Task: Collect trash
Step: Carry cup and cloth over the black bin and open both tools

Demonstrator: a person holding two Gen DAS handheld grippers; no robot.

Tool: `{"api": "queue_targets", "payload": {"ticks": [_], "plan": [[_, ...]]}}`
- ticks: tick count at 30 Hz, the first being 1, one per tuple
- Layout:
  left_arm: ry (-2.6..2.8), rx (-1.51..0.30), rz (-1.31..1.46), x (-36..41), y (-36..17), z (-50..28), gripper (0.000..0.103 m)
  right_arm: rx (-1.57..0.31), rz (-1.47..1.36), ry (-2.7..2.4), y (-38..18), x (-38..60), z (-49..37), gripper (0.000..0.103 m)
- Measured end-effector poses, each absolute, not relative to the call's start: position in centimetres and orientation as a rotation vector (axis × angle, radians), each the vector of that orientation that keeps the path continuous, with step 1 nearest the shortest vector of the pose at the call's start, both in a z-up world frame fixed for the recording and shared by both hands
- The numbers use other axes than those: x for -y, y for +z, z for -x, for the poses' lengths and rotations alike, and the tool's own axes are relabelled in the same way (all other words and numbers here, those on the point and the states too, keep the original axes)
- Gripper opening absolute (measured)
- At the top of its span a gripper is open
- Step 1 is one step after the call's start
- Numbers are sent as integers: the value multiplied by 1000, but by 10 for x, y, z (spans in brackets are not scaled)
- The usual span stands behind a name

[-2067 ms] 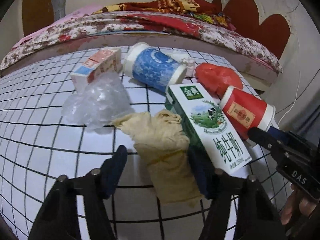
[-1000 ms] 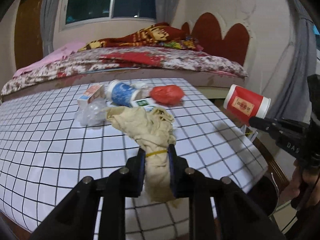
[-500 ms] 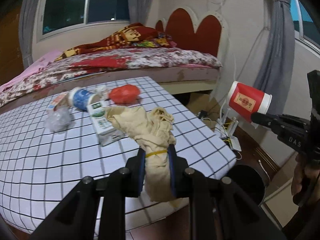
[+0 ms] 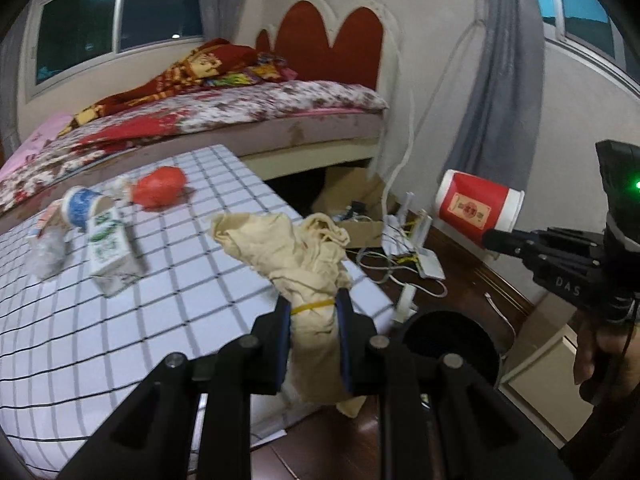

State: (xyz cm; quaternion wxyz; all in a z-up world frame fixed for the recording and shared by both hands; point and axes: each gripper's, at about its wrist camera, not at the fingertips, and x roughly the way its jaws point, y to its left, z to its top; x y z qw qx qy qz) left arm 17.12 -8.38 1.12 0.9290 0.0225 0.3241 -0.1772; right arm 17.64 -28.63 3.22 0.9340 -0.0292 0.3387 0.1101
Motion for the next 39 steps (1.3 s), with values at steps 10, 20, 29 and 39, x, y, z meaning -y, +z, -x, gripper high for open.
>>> {"api": "queue_targets", "payload": {"ticks": [10,20,29,39], "plan": [[-489,-707,-87,147,-8,-164,22,-783,50,169,-1,338,-149,3],[-608,-811,-123,196,-39,-158,22,-851,50,164,-31,375,-126,3],[-702,-922,-162,233,-78,-164,22,-923,75,179,-59,389,-113,3],[-769,-1040,-233,265,-115,-178,22,-1057,42,239,-109,399,-129,3]]}}
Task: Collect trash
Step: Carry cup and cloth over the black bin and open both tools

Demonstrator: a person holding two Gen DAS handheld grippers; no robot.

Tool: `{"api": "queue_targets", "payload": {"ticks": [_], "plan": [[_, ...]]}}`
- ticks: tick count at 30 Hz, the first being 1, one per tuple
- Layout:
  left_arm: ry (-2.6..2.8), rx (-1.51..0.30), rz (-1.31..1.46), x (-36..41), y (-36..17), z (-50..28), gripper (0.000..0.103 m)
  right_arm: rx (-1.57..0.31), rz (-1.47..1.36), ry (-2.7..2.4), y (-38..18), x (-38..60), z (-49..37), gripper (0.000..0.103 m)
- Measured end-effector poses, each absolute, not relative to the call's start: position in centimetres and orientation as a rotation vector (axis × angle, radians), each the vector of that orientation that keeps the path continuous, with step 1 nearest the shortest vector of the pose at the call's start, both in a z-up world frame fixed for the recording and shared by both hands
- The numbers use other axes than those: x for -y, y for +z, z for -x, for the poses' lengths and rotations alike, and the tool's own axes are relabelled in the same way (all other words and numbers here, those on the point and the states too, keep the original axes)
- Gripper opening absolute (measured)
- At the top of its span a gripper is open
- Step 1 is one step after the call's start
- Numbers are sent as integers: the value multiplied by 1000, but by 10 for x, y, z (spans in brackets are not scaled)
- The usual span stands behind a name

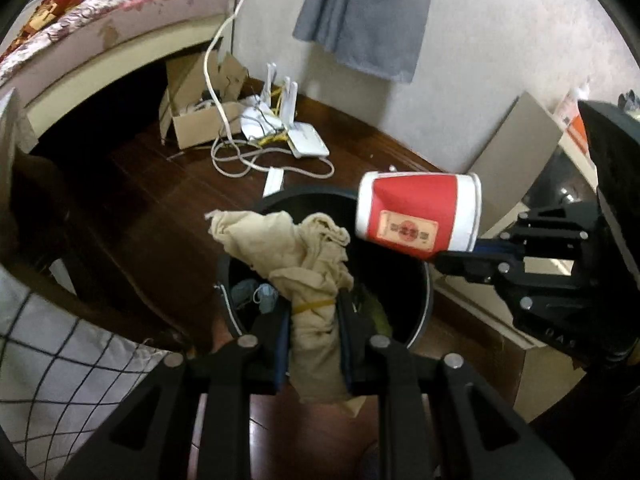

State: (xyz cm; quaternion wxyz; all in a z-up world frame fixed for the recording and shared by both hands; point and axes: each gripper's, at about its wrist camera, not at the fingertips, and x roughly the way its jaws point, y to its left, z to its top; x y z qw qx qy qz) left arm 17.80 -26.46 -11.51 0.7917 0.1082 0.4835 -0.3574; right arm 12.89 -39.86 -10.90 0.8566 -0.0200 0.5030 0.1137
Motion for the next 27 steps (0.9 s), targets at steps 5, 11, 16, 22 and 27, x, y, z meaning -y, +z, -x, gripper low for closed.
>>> {"api": "queue_targets", "payload": {"ticks": [5,11,16,22,27], "plan": [[-777,-1088,-215,268,-127,-184,23,-1113,55,274,-128,394,-140,3],[-676,-1103,-276,267,-145,-194,83,-1255,138,160,-156,407,-149,75],[-612,-1102,-286,255,-153,-195,83,-1261,122,81,-155,426,-148,94],[-567,-1079,-285,253,-152,-198,87,-1274,127,30,-155,430,-153,95],[-564,-1065,-290,253,-149,-198,88,-1243,129,31,-149,427,-155,102]]}}
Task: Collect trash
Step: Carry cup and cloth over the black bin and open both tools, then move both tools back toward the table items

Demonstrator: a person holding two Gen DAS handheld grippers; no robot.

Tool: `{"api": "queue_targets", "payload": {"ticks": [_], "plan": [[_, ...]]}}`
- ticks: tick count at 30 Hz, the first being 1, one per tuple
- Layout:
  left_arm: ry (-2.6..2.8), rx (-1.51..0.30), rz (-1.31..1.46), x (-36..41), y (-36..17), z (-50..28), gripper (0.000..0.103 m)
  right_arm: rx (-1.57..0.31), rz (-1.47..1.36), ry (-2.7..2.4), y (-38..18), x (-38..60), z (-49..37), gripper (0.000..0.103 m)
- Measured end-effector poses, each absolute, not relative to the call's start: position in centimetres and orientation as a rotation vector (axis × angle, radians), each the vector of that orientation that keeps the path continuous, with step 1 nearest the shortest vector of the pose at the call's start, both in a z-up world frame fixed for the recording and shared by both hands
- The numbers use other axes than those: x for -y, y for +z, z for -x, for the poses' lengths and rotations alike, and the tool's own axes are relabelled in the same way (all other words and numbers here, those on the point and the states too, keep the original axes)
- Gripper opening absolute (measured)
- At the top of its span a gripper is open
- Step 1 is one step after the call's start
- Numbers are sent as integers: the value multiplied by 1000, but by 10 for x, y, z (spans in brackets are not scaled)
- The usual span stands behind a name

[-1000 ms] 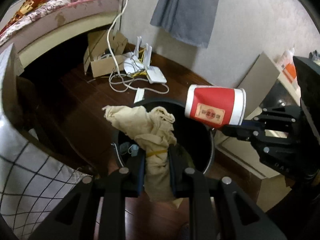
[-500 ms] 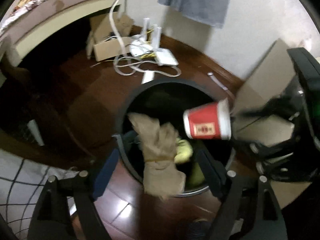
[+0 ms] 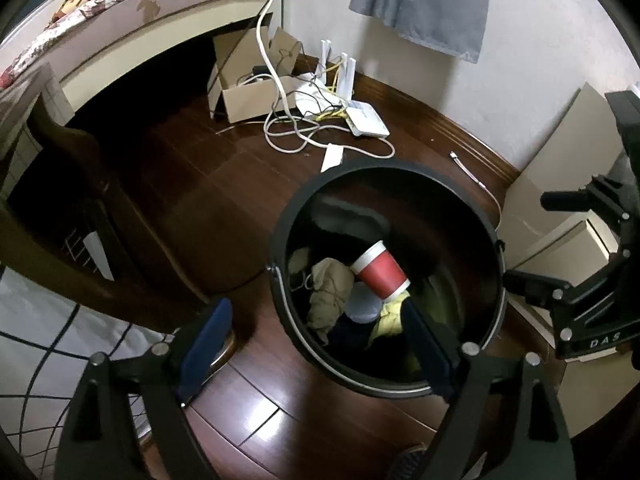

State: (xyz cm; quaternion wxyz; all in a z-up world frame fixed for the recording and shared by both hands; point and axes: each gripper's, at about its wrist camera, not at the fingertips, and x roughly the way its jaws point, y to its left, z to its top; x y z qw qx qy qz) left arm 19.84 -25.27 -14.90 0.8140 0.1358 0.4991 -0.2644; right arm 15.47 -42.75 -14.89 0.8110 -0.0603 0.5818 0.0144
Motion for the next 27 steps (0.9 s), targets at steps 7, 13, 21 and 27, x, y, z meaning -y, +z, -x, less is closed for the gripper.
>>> {"api": "queue_targets", "payload": {"ticks": [7,13,21,27], "plan": [[-555,-1051,-295,249,-144,-197,98,-1243,145,10,-147,426,-157,102],[-552,-1033,-305,249,-134,-193,101,-1226,157,4,-142,424,-153,102],[-540,-992,-297,242,-113,-181,102,-1197,141,-23,-130,427,-145,102],[-519,-939,-290,236,-91,-168,102,-1166,152,-18,-117,421,-138,102]]}}
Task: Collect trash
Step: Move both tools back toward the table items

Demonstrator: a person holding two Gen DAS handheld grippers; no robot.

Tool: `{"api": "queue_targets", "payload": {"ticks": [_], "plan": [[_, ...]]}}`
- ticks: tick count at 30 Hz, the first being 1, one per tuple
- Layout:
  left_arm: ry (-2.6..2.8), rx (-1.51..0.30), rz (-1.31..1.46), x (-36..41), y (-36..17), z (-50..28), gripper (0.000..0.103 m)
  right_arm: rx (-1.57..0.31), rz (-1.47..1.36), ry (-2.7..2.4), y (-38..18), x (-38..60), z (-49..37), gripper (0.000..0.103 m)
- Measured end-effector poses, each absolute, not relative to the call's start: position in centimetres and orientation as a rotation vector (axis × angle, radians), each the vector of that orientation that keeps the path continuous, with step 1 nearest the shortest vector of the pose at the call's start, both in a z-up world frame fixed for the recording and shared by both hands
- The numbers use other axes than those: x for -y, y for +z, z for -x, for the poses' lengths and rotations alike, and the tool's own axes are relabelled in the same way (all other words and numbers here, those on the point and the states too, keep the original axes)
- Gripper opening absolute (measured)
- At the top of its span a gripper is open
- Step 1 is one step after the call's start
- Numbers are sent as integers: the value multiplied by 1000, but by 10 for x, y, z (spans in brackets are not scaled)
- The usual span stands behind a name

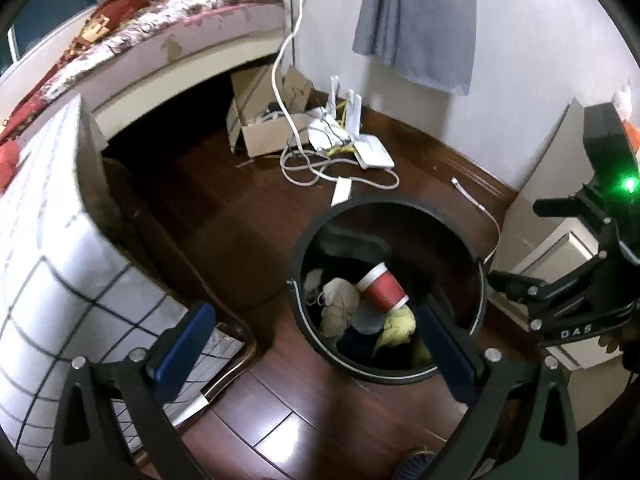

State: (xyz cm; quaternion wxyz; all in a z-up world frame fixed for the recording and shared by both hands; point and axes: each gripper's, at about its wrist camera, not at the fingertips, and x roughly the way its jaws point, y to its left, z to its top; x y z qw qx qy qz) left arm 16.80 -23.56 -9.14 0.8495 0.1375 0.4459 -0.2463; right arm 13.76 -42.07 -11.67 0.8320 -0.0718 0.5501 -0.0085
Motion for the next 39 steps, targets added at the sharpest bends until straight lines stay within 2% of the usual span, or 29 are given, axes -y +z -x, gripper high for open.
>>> {"api": "queue_targets", "payload": {"ticks": [12,24,34,39], "plan": [[-409,-810,-190,166,-28,-155,102,-949,-3,91,-50,390,-149,102],[-218,-754,-101,66,-3,-167,102,-756,-147,218,0,303,-190,102],[1,-762,-7,-59,-6,-176,102,-687,-54,238,33,198,-224,102],[106,-764,63,-124,-7,-184,102,-689,52,385,31,113,-242,102]]}}
